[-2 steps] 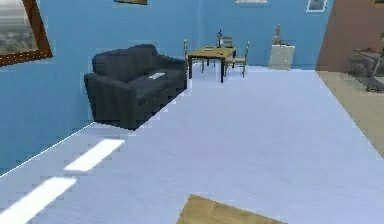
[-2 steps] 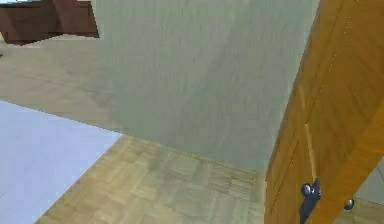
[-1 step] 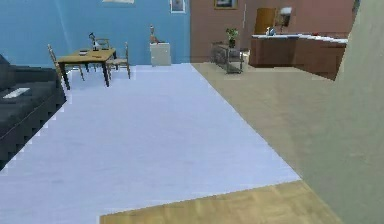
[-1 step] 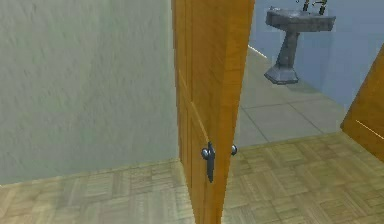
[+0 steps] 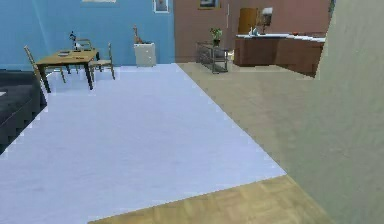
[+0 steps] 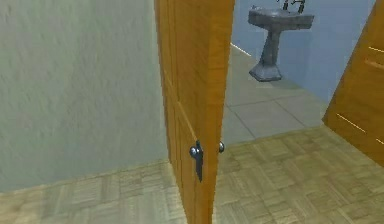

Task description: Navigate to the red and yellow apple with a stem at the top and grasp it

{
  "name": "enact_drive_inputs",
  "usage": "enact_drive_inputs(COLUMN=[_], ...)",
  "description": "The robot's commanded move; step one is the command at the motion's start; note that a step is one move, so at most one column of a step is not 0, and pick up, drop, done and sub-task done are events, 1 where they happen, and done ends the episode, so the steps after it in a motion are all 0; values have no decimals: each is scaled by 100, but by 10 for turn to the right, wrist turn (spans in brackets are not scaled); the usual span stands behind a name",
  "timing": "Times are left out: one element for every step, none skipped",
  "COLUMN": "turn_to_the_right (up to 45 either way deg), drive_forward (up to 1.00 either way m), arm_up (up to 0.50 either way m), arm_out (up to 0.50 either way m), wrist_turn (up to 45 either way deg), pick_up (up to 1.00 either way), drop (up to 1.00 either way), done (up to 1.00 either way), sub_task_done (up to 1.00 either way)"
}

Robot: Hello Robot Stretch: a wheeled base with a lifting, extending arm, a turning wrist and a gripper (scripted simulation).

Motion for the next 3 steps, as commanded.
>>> enact_drive_inputs(turn_to_the_right=[0, 0, 0], drive_forward=[100, 100, 100], arm_up=[0, 0, 0], arm_out=[0, 0, 0], wrist_turn=[0, 0, 0], pick_up=[0, 0, 0], drop=[0, 0, 0], done=[0, 0, 0], sub_task_done=[0, 0, 0])
